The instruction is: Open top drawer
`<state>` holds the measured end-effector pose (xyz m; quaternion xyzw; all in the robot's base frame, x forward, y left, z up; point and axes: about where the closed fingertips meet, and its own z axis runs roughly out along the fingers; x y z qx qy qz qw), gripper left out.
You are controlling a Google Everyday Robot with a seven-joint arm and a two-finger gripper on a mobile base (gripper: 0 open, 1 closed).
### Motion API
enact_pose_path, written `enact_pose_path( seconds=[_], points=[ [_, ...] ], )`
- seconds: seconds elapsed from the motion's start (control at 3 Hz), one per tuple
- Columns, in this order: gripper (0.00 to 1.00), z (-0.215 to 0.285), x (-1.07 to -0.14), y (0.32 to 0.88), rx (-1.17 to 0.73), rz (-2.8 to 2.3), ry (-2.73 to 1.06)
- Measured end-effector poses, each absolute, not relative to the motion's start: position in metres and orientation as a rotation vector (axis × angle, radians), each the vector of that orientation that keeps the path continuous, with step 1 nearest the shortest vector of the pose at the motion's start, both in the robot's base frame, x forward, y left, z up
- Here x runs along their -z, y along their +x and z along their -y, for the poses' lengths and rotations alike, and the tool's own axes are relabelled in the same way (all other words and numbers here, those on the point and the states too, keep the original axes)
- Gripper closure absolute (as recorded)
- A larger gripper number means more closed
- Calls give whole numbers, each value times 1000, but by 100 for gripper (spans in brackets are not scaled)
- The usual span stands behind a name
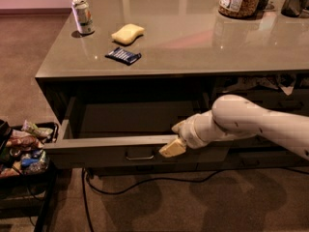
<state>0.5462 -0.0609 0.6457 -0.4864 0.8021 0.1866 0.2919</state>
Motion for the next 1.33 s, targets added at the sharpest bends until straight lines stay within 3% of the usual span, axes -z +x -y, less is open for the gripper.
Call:
enact_pose_path(
  seconds=[0.33, 0.67, 1.0, 1.33],
  points=[
    [31, 61, -641, 524, -517, -2148, -1305],
    [39, 62, -641, 519, -521, -2154, -1304],
    [28, 65, -636, 504, -530, -2168, -1323],
    [5, 70, -635, 503, -516, -2153, -1403]
  ],
)
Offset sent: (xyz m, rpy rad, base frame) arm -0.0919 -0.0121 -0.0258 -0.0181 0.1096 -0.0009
